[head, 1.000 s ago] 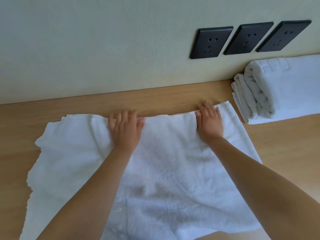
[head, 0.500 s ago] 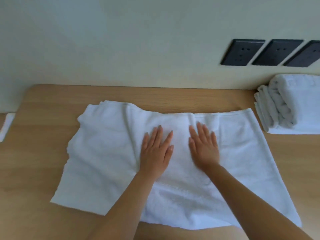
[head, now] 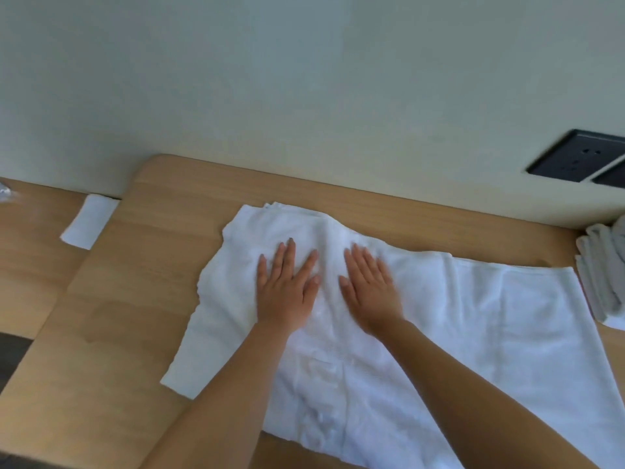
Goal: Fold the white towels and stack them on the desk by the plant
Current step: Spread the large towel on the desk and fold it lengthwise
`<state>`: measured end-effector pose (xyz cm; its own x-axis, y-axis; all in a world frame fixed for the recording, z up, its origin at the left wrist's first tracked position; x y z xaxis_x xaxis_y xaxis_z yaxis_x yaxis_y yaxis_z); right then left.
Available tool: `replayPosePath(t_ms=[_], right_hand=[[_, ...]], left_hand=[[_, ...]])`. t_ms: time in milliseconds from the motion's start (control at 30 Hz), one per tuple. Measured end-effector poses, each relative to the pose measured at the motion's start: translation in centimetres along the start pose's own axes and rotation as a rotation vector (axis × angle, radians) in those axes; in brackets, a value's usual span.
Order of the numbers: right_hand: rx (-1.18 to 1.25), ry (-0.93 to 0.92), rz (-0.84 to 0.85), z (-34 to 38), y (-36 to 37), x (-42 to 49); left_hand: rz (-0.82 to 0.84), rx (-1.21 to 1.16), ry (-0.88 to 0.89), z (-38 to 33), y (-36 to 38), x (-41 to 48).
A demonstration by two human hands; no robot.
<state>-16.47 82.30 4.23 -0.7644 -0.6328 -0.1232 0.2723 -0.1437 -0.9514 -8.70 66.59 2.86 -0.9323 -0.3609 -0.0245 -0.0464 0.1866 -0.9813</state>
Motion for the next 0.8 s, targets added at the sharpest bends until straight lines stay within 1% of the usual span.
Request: replayPosePath(t_ms=[33,100,267,367,433,500,533,567,633,700,800], right_hand=[[-0.055,0.034,-0.019,-0.5,0.3,0.0],[-0.098,0.067,-0.019,-1.0,0.5,0.1],[-0.096,0.076,-0.009,-0.6,0.1,0.2],[-0.040,0.091,-0.054,-0.1,0.0,0.5],[0.072,0.091,-0.083,0.8,-0.4,1.5],[0.138,0.056,-0.098,2.1,-1.1,3.3],[0.145,0.032,-0.100,2.8,-1.4,4.4],[0.147,0.014,-0.098,3.4,-1.7,5.4],[0.127,0.000,-0.060,4.0,-1.5,7.3],[0.065,0.003,-0.008,4.0,-0.7,8.6],[0.035,-0.002,-0.007,3.8,0.2,9.2]], left_hand=[[-0.020,0.011,-0.017,0.6,0.0,0.1],[-0.005,0.020,-0.063,1.7,-0.2,0.0],[0.135,0.038,-0.274,4.8,-1.0,0.2],[0.213,-0.006,-0.309,5.1,-1.9,1.5],[0.136,-0.125,-0.376,5.0,-2.4,2.9],[0.019,-0.276,-0.508,5.1,-2.8,4.7],[-0.009,-0.331,-0.579,5.2,-3.1,5.7],[-0.010,-0.360,-0.642,5.3,-3.4,6.6],[0.042,-0.381,-0.718,5.7,-3.9,8.3],[0.123,-0.411,-0.697,6.3,-3.9,9.7],[0.227,-0.464,-0.565,6.7,-3.6,11.0]])
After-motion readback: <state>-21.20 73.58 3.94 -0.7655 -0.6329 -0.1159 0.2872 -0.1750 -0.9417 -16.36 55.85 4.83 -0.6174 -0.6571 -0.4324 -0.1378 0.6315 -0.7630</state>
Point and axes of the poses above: each hand's wrist, its own x-axis towards the middle knuckle, its own y-axis out of the palm, z = x × y, the point moved 2 cm from there along x, towards the middle knuckle
